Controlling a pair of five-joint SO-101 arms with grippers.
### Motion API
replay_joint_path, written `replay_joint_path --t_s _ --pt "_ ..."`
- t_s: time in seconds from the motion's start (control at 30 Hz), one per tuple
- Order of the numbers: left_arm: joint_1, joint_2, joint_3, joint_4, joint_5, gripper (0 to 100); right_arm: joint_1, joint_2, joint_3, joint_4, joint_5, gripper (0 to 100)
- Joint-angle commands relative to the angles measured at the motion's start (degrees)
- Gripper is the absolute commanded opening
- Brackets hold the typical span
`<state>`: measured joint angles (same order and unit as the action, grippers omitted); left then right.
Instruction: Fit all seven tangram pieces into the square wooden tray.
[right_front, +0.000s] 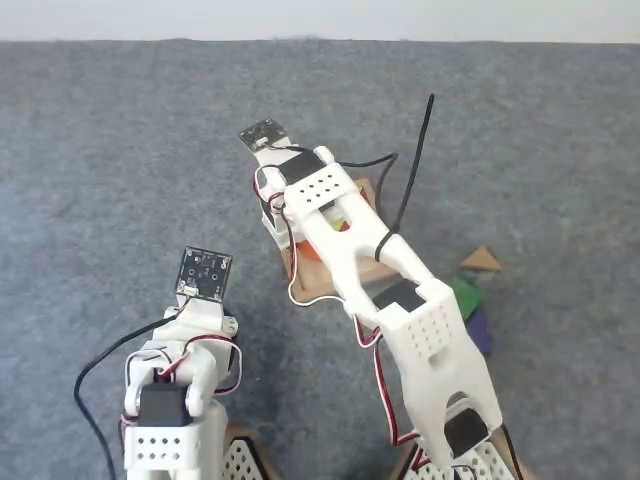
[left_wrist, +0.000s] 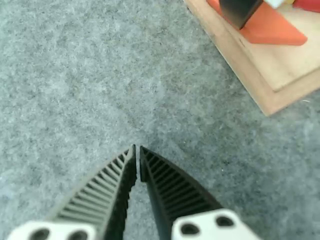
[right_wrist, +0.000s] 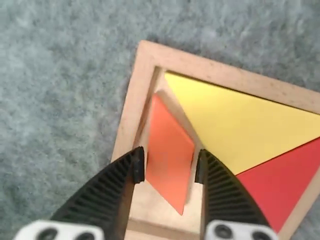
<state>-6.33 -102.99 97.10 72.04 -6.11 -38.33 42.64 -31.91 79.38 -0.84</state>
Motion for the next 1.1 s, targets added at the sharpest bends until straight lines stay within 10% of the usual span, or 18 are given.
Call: replay_joint_path --t_s 0.0,0.5,0.87,1.07 --pt "-0.18 -1.14 -0.66 0.26 0.53 1 -1.1 -1.1 -3.6 0.13 0.88 16.6" --pt "-0.18 -1.14 -0.66 0.26 0.53 1 2.95 -22.2 2.81 3.03 8.18 14.2" --pt "-0.18 -1.14 -0.66 0.26 0.53 1 1.8 -49.19 55.91 -29.85 18.46 19.9" --pt "-0.18 -1.14 -0.66 0.26 0.53 1 1.54 -45.93 59.96 -34.42 16.53 23.0"
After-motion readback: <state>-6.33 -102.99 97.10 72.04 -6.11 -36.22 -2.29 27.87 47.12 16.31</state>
